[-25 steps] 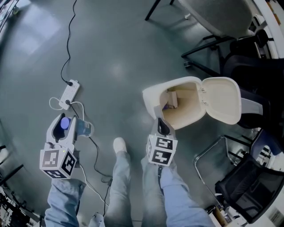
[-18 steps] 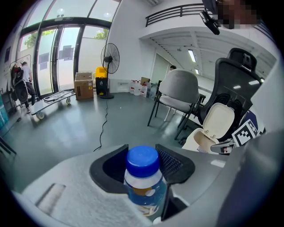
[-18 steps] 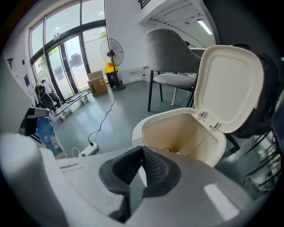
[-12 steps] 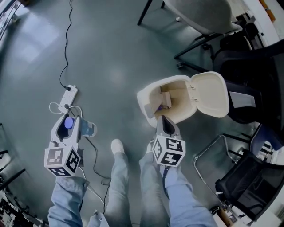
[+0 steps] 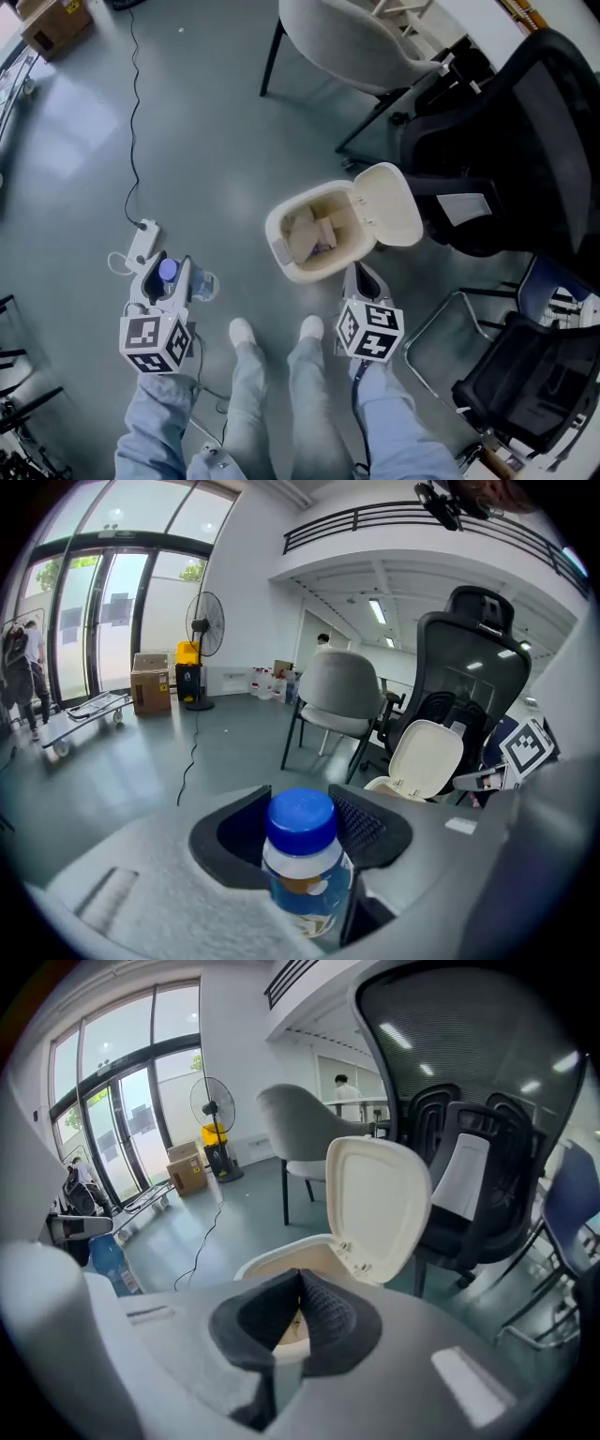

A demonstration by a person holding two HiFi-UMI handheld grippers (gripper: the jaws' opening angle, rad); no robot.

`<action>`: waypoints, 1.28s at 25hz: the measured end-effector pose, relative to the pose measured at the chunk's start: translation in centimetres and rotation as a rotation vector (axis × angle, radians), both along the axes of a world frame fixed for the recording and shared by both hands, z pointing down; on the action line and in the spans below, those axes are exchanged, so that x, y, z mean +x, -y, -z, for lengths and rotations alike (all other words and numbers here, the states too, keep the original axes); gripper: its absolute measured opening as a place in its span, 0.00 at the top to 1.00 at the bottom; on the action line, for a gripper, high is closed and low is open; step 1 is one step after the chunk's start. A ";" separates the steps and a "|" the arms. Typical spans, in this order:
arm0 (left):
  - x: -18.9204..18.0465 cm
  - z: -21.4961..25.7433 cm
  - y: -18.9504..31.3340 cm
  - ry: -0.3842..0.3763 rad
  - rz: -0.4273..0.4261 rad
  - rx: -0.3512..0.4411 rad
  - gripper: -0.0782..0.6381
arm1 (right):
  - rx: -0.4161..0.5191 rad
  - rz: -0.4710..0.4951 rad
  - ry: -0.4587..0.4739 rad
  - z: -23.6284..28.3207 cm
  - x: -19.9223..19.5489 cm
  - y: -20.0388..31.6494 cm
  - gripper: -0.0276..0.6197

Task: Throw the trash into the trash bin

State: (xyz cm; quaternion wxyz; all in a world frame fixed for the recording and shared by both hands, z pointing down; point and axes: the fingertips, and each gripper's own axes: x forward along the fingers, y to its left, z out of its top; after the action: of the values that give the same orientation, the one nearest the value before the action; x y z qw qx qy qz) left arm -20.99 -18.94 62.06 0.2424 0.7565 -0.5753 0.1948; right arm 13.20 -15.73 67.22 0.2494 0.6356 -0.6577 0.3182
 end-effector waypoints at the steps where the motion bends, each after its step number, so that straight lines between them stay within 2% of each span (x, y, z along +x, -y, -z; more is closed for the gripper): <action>1: 1.0 0.3 -0.1 0.000 -0.013 0.001 0.61 | 0.004 -0.013 0.000 0.4 0.9 -0.3 0.95; 8: 8.3 2.1 0.0 -0.016 -0.112 0.018 0.61 | 0.007 -0.115 -0.001 2.2 7.4 -3.5 0.95; 14: 14.3 3.7 1.1 -0.018 -0.233 0.038 0.61 | -0.022 -0.245 -0.002 2.3 12.6 -7.4 0.95; 19: 19.4 3.1 1.7 -0.008 -0.311 0.040 0.61 | -0.047 -0.306 0.006 1.4 16.3 -9.8 0.95; 26: 25.4 2.4 4.2 0.005 -0.394 0.056 0.61 | -0.091 -0.347 0.015 -0.4 19.6 -11.6 0.95; 32: 29.4 0.0 6.3 0.046 -0.446 0.052 0.61 | -0.121 -0.328 0.021 -1.6 21.7 -11.4 0.95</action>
State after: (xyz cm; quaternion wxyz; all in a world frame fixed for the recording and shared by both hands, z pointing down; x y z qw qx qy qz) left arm 8.46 -25.24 62.03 0.1604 0.8663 -0.4042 0.2459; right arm 34.94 -4.29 68.84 0.2251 0.7147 -0.5275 0.4003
